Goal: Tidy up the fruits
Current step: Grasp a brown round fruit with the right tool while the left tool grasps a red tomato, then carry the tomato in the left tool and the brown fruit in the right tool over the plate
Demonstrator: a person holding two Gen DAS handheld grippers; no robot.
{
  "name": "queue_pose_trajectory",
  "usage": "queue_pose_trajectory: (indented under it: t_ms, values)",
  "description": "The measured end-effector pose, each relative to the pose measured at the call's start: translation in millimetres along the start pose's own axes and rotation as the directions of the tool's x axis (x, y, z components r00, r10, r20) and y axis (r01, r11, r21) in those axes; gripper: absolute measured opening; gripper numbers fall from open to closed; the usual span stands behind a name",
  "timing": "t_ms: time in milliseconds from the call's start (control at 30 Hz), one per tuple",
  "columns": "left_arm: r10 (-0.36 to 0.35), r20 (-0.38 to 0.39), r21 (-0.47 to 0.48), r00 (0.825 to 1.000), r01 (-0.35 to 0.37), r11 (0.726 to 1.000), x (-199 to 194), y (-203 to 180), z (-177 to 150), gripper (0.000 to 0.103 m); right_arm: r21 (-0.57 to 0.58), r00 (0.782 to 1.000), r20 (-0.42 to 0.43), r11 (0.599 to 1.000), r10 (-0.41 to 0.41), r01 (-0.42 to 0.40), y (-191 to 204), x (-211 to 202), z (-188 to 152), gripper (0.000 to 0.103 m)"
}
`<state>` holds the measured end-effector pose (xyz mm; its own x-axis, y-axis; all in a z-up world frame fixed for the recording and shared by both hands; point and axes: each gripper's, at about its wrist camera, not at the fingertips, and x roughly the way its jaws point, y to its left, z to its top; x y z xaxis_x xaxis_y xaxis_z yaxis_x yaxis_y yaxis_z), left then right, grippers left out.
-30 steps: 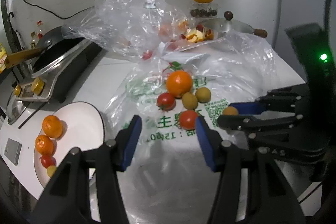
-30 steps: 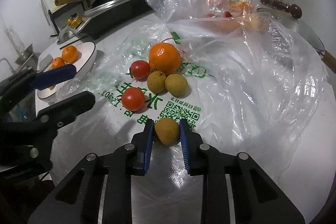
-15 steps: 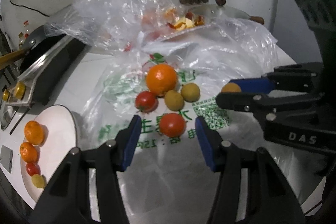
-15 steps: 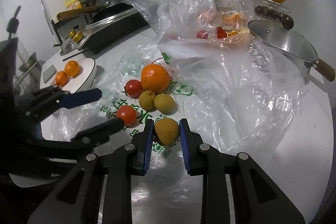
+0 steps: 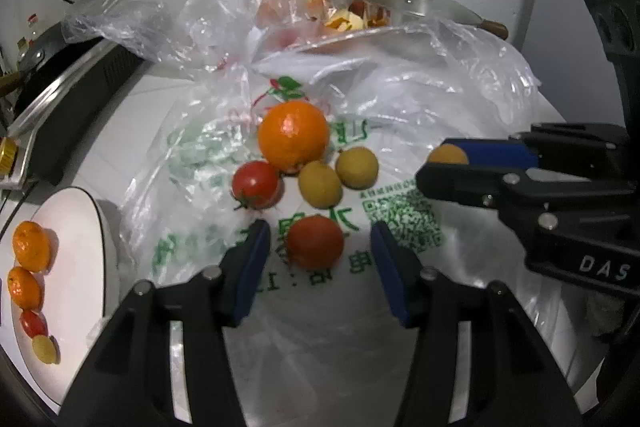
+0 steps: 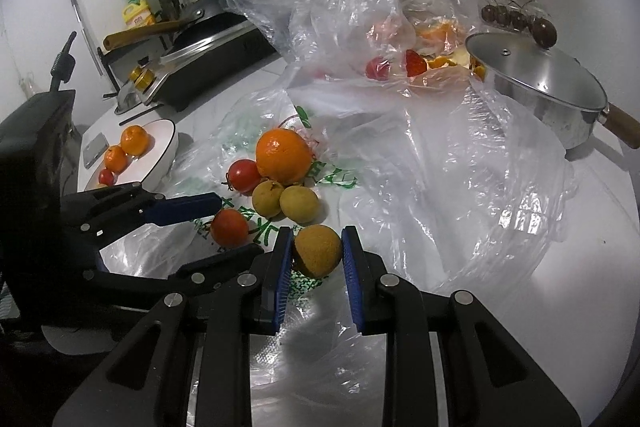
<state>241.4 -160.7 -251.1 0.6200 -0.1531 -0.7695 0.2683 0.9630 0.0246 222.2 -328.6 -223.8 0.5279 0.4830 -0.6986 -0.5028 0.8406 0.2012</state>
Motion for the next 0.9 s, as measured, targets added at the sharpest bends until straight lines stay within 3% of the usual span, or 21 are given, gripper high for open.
queue_pose_trajectory:
  t_ms: [233,900]
  values:
    - [-0.035,-0.013,0.010,0.999,0.035,0.999,2.4,-2.5,-0.8,0.031,-0.009,1.000,0.000,1.000,-0.001,0.001,2.3,0.3,0.5,0.026]
    - [-0.102,0.052,0.034,0.993,0.100,0.994,-38.8,-0.5,-12.5,0.030,-0.060,0.999,0.025,0.998,-0.024,0.026,34.5,-11.8,6.8,0.026]
